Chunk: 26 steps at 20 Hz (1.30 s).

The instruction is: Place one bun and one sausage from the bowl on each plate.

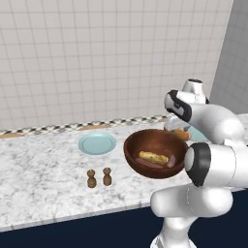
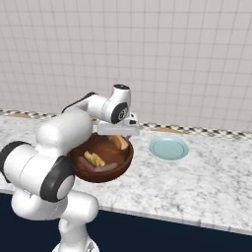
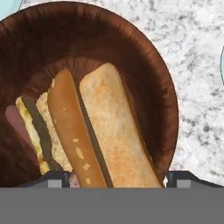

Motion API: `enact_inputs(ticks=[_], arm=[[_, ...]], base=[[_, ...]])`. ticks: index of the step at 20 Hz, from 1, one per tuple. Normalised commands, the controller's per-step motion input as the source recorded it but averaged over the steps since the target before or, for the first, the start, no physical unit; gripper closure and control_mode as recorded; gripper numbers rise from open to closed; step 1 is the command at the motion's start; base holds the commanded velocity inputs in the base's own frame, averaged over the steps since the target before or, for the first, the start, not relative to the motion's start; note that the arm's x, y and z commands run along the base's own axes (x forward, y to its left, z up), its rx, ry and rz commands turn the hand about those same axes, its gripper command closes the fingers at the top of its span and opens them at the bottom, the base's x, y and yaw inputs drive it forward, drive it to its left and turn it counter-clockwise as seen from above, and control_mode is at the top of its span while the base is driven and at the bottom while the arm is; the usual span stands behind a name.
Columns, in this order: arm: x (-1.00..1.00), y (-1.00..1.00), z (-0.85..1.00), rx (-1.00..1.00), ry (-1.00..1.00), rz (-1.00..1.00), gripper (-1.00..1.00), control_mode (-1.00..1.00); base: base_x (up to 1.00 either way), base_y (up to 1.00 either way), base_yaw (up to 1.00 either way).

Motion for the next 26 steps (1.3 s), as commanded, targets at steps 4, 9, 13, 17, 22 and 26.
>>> enact_inputs(ticks=[4, 9, 13, 17, 22, 26], arm=[[0.0, -1.0, 0.04, 0.0, 0.0, -0.03, 1.0, -1.0], [0.06, -1.0, -0.32, 0.0, -0.1, 0.0, 1.0, -1.0], [0.74, -0.84, -0.57, 0.0, -0.03, 0.02, 1.0, -1.0], [0.97, -0.31, -0.4, 0.0, 0.01, 0.04, 1.0, -1.0], [0.71, -0.25, -0.09, 0.01, 0.07, 0.04, 1.0, -1.0], [0.44, -0.19, -0.22, 0.0, 0.1, 0.0, 1.0, -1.0]], base=[[0.0, 0.0, 0.0], [0.0, 0.0, 0.0], [0.0, 0.0, 0.0], [0.0, 0.0, 0.0], [0.0, 0.0, 0.0], [0.0, 0.0, 0.0]])
